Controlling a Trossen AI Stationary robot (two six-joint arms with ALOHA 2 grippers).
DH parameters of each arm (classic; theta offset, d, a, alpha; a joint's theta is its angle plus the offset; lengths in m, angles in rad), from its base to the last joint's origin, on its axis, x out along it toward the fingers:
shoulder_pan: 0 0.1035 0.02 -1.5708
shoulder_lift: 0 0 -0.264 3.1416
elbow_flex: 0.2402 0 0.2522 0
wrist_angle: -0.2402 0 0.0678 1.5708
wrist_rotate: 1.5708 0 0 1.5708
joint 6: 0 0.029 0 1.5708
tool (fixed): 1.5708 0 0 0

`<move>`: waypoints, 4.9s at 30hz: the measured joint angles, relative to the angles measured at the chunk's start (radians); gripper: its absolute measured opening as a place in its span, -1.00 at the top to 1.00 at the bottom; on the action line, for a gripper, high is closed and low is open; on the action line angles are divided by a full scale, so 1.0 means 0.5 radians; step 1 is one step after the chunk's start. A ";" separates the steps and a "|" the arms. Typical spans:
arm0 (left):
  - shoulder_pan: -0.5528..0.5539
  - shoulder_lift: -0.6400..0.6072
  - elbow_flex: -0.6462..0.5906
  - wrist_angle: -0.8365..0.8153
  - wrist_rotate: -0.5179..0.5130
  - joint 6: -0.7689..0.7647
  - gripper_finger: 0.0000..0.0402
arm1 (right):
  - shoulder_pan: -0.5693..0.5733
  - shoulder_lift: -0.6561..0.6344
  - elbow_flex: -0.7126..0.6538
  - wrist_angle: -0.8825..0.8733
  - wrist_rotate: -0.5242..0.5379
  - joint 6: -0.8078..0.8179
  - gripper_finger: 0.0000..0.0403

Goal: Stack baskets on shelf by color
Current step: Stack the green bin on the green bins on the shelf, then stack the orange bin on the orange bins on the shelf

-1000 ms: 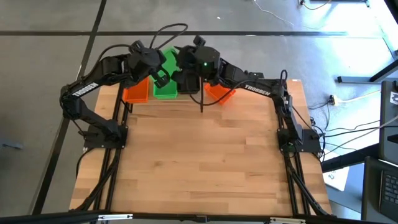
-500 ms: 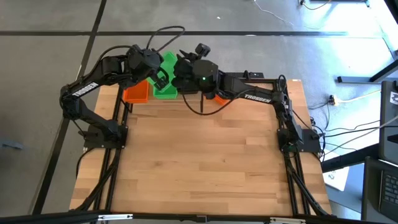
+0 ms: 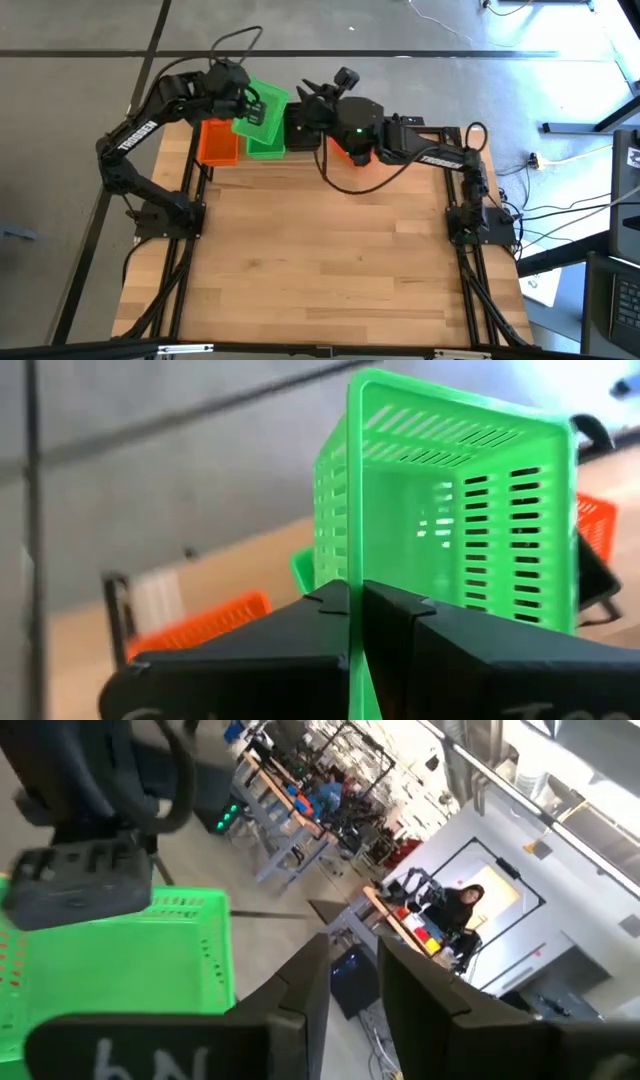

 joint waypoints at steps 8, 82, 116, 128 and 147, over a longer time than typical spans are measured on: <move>0.186 0.008 0.000 -0.137 0.359 -0.464 1.00 | 0.119 -0.100 -0.001 -0.011 0.016 -0.124 0.55; 0.286 0.305 -0.128 -0.119 0.500 0.092 1.00 | 0.152 -0.191 -0.002 0.011 0.210 -0.313 0.55; 0.270 0.267 -0.127 0.031 0.423 0.202 1.00 | 0.081 -0.190 -0.002 0.011 0.204 -0.269 0.55; 0.251 0.313 -0.128 -0.007 0.386 0.242 1.00 | 0.081 -0.190 -0.002 0.010 0.205 -0.269 0.55; 0.254 0.321 -0.177 -0.109 0.401 0.227 1.00 | 0.081 -0.190 -0.002 0.011 0.208 -0.274 0.55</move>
